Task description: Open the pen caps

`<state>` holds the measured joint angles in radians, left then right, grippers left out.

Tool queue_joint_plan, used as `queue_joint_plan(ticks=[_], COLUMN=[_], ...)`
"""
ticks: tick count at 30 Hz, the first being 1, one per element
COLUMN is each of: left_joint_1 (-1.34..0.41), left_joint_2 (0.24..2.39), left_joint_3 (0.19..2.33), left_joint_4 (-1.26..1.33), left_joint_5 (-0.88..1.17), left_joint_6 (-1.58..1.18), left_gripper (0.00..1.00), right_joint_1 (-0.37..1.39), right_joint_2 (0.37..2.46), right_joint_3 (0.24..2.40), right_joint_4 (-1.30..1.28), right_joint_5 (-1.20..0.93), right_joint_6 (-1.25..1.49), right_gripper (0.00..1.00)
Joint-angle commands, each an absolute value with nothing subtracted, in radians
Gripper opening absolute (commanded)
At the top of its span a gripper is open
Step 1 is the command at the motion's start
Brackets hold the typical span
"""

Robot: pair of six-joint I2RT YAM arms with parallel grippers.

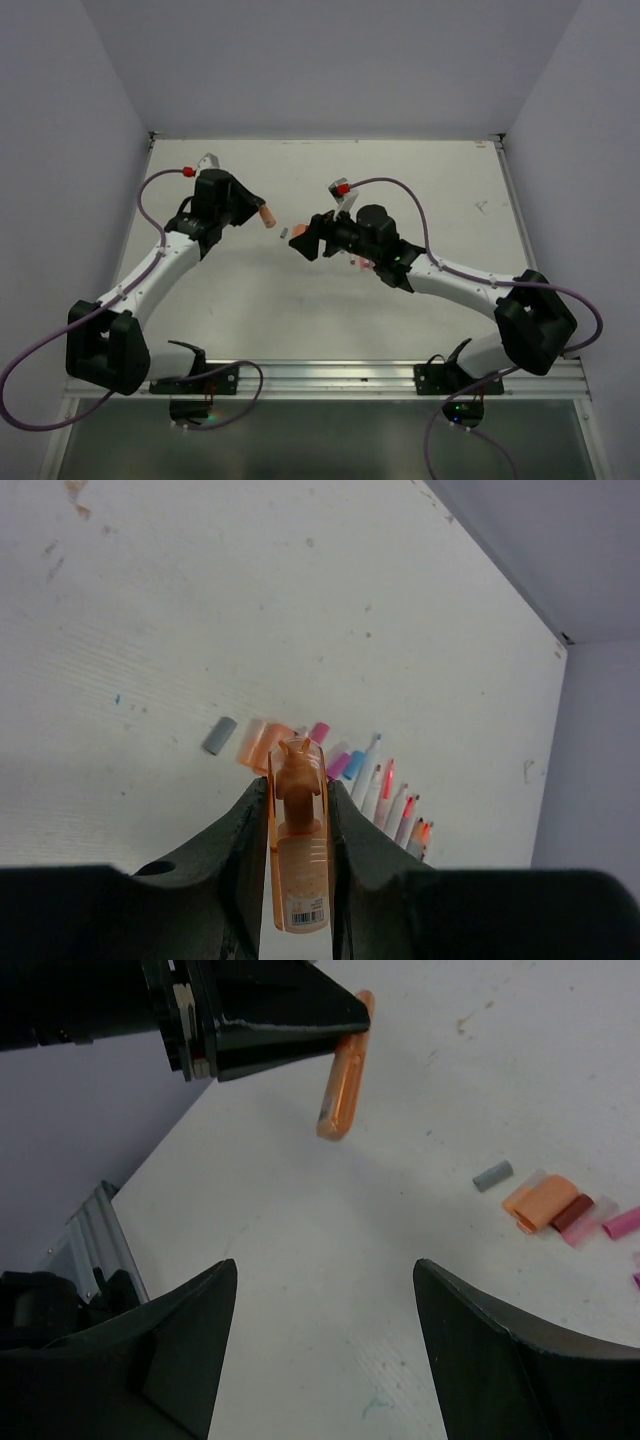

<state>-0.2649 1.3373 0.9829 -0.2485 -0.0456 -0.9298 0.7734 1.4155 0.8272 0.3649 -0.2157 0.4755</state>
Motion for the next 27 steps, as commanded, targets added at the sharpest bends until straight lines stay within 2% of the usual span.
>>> queue_joint_plan(ticks=[1,9,13,27], left_joint_1=[-0.307,-0.359,-0.365,-0.377], left_joint_2=[1.249,1.178,1.151,1.132], left_joint_3=[0.943,0.922,0.907,0.905], left_joint_4=[-0.167,-0.155,-0.146,-0.14], left_joint_5=[-0.066,-0.1,-0.11,-0.123], left_joint_6=[-1.04,-1.081,-1.094,-1.1], left_gripper=[0.05,0.05,0.05,0.05], right_joint_1=[0.816,0.853,0.854,0.861], right_joint_2=[1.462,1.539,1.568,1.62], right_joint_3=[0.903,0.965,0.994,1.04], right_joint_4=[0.514,0.572,0.577,0.587], right_joint_5=[-0.131,-0.074,-0.092,-0.071], right_joint_6=[0.462,0.44,0.442,0.437], right_gripper=[0.74,0.51,0.44,0.43])
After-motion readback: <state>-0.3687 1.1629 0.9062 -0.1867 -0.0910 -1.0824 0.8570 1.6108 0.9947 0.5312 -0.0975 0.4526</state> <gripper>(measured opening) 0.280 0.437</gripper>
